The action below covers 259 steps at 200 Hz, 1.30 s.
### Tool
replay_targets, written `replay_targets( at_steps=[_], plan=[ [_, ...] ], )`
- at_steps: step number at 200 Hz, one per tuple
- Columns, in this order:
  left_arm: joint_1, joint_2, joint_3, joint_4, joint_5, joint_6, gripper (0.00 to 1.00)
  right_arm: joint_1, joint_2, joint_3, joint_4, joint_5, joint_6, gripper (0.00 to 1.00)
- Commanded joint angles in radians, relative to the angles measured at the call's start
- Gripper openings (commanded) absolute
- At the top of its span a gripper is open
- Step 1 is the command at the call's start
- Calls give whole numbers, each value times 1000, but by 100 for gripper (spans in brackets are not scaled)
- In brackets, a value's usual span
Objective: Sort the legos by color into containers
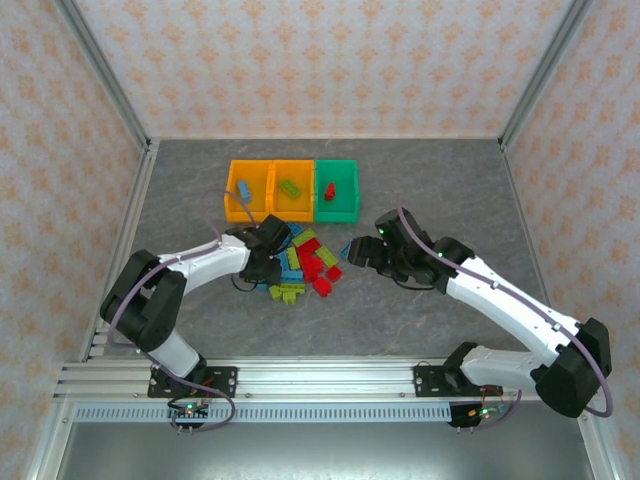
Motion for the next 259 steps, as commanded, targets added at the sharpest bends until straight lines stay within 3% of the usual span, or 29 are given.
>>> replay_targets(
  at_steps=[1,24,63,99,154,186,199,222,259],
  plan=[
    [6,34,-20,29,-8,10,29,5,-9,37,-36,34,8,81],
    [7,-53,-7,3,-18,-1,14,6,-19,40,-34,25,9,81],
    [19,-257,109,-94,-216,6,13,7,-28,54,-20,13,13,81],
    [157,-169,281,-16,-316,73,13,7,-14,56,0,6,19,81],
    [332,243,693,-4,-211,96,15,13,-72,51,-22,22,38,81],
    [344,372,873,-70,-182,129,35,13,-111,45,-43,49,40,81],
    [345,370,901,-88,-169,132,43,13,-114,44,-42,52,42,81],
    [343,305,879,-95,-118,118,47,13,-96,42,-26,44,36,81],
    [298,-31,612,-10,93,53,47,55,12,82,-6,65,-26,81]
  ],
)
